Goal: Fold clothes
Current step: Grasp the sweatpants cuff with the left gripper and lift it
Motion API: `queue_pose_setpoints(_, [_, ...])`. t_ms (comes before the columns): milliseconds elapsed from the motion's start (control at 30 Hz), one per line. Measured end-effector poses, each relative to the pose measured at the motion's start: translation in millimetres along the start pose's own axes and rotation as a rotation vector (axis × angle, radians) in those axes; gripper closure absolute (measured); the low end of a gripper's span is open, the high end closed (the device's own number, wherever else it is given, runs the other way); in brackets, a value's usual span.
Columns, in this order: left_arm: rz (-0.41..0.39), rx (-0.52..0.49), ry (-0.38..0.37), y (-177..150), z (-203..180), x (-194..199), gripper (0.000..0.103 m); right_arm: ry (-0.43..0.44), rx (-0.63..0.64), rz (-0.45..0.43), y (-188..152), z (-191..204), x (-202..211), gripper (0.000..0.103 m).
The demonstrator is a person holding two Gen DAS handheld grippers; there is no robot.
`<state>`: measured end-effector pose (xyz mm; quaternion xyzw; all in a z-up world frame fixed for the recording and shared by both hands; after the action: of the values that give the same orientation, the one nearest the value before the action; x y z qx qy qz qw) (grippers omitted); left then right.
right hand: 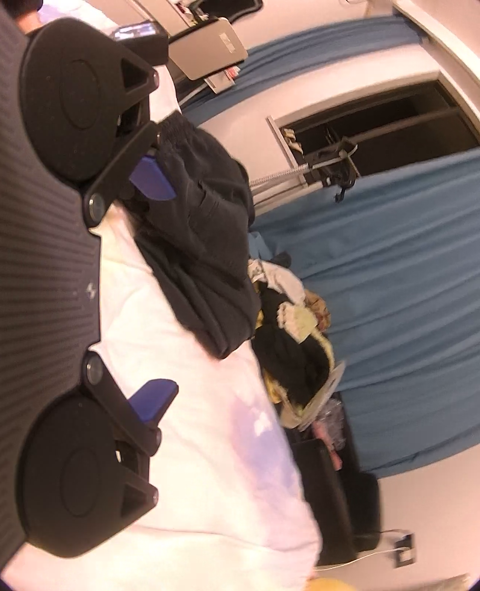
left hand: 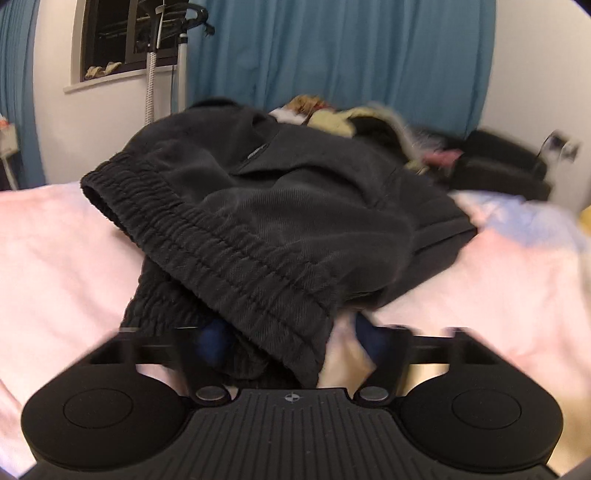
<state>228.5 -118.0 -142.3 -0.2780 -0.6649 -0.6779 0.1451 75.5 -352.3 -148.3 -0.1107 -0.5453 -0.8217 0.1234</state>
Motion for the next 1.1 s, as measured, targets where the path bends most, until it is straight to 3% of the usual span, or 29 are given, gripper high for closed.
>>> queue_pose_setpoints(133, [-0.054, 0.033, 0.017, 6.9, 0.7, 8.7, 0.076, -0.005, -0.003, 0.006, -6.8, -12.3, -20.0, 0.000])
queue_pose_setpoints(167, [-0.078, 0.032, 0.018, 9.5, 1.4, 18.6, 0.078, -0.005, -0.001, 0.007, -8.0, -13.7, -24.0, 0.000])
queue_pose_setpoints(333, [-0.140, 0.073, -0.014, 27.0, 25.9, 77.4, 0.082, -0.014, 0.041, -0.030, -7.3, -10.9, -33.1, 0.000])
queue_pose_setpoints(467, [-0.251, 0.112, -0.008, 49.2, 56.8, 141.9, 0.084, -0.015, 0.100, -0.071, -5.7, -1.5, -27.0, 0.000])
queue_pose_setpoints(633, [-0.390, 0.149, 0.051, 81.3, 112.7, 220.2, 0.085, -0.003, 0.134, -0.124, 4.3, 7.9, -9.9, 0.000])
queue_pose_setpoints(767, [-0.396, 0.191, 0.115, 103.7, 171.0, 262.4, 0.086, 0.019, 0.173, -0.168, 9.7, 20.4, 3.7, 0.000])
queue_pose_setpoints(833, [-0.385, 0.158, 0.133, 113.8, 192.9, 276.5, 0.086, 0.036, 0.178, -0.167, 10.8, 27.4, 7.9, 0.000])
queue_pose_setpoints(967, [-0.363, -0.021, 0.121, 131.2, 214.4, 299.2, 0.085, 0.087, 0.195, -0.164, 10.8, 42.7, 16.5, 0.000])
queue_pose_setpoints(1100, [-0.312, -0.150, 0.132, 105.2, 234.9, 301.5, 0.084, 0.127, 0.205, -0.129, 6.0, 55.5, 15.0, 0.000])
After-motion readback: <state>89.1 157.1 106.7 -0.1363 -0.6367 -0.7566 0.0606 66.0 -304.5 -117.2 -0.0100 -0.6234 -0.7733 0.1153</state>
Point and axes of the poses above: each gripper's, at about its wrist camera, not at the fingertips, and x roughly against the way its jaws point, z to its left, y to its top, the point moved 4 cm from there along -x, roughly the way its jaws point
